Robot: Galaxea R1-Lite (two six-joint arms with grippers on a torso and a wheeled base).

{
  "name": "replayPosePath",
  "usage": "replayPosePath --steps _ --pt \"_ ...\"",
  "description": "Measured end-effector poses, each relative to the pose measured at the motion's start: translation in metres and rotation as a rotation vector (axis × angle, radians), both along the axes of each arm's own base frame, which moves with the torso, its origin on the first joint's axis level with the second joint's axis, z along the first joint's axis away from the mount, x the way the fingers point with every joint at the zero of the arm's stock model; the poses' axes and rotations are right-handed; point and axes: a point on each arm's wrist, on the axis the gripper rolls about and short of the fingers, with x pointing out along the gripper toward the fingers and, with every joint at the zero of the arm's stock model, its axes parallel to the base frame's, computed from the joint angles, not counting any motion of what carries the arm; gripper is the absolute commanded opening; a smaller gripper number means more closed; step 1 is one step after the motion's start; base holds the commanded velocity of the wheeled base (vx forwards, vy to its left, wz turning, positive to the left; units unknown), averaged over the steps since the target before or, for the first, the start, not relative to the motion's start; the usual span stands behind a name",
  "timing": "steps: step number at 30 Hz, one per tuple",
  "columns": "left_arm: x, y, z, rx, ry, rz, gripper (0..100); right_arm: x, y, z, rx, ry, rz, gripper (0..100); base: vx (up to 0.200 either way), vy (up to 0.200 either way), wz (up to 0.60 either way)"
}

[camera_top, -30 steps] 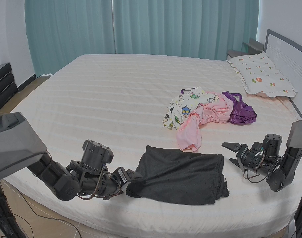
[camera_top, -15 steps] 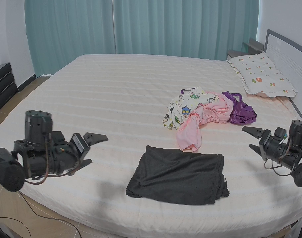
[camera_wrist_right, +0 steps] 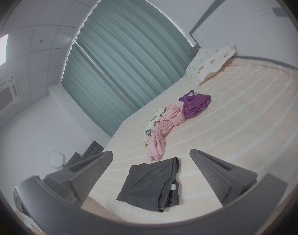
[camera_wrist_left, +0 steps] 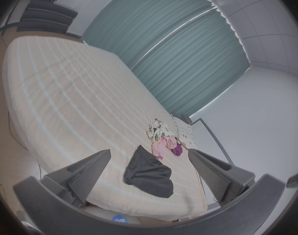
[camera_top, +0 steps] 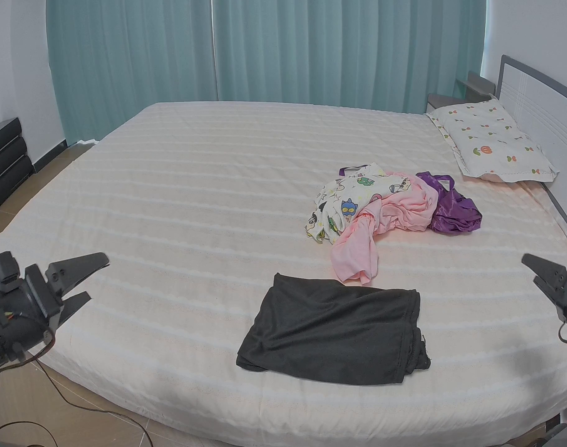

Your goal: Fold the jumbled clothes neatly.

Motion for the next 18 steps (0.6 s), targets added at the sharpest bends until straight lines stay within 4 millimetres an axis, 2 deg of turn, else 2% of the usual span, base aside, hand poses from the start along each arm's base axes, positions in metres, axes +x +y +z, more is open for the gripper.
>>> replayPosePath --steps 5,9,15,18 --pt "-0.042 0.012 -0.003 0.072 -0.085 0.044 100 -0.044 0.003 -0.006 -0.078 -0.011 0.003 100 0.000 0.000 0.00" --pt "-0.081 0.023 -0.010 0.163 -0.180 0.120 100 -0.084 0.008 -0.023 -0.201 -0.026 0.056 100 0.000 0.000 0.00" --pt "-0.116 0.033 -0.029 0.274 -0.239 0.250 100 -0.123 0.011 -0.045 -0.330 -0.096 0.125 100 0.000 0.000 0.00" --pt "-0.128 0.036 -0.039 0.346 -0.260 0.296 100 -0.136 0.011 -0.055 -0.363 -0.136 0.136 100 0.000 0.000 0.00"
